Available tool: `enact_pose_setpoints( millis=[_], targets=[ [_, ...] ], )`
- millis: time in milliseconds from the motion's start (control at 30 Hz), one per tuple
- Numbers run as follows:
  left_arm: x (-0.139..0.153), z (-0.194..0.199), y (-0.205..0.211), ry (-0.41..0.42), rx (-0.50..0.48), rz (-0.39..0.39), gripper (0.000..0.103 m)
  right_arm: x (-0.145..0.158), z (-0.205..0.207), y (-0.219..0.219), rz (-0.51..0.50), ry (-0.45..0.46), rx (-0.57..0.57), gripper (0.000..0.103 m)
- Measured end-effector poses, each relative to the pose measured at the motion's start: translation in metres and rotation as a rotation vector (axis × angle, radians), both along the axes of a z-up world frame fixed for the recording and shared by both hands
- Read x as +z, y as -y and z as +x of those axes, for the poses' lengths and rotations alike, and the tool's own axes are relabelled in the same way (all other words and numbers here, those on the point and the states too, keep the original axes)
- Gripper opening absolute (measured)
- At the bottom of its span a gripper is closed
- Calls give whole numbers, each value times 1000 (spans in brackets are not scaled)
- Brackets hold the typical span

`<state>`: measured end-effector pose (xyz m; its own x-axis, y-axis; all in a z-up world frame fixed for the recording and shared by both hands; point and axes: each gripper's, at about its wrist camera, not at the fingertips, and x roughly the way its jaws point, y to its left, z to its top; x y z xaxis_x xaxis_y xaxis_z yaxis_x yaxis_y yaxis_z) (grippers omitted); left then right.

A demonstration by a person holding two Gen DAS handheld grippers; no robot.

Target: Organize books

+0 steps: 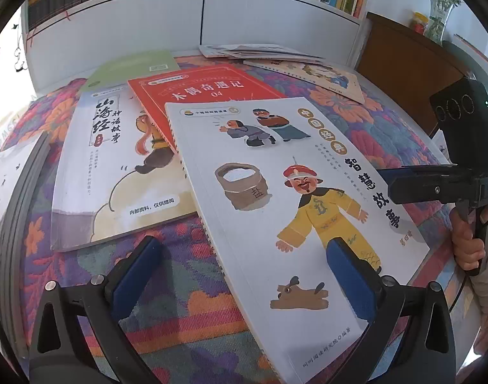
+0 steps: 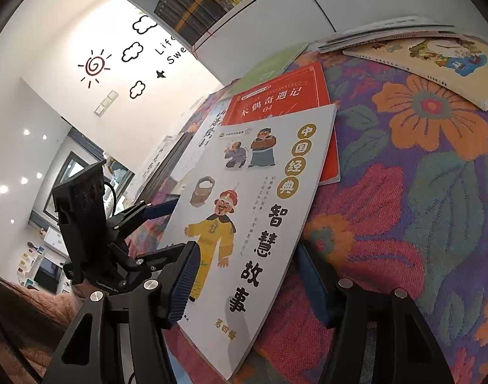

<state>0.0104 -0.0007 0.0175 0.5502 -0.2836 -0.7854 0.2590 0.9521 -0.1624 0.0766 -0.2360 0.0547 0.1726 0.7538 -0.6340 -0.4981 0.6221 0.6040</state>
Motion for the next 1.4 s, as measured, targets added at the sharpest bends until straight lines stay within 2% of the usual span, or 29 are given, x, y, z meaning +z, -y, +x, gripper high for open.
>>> enact_pose_setpoints(
  millis=[667, 900, 1200, 1400],
  targets=[
    [0, 0, 0, 0, 0, -1, 103, 2, -4, -9, -47, 29, -21, 59],
    [0, 0, 1, 0, 0, 0, 103, 6, -16, -25, -169, 126, -37, 60],
    [1, -1, 1, -8, -10, 1, 103, 6, -18, -30, -233, 160, -50, 60],
    [1, -2, 0, -20, -11, 10, 103, 9, -33, -55, -419, 257, -37, 61]
  ],
)
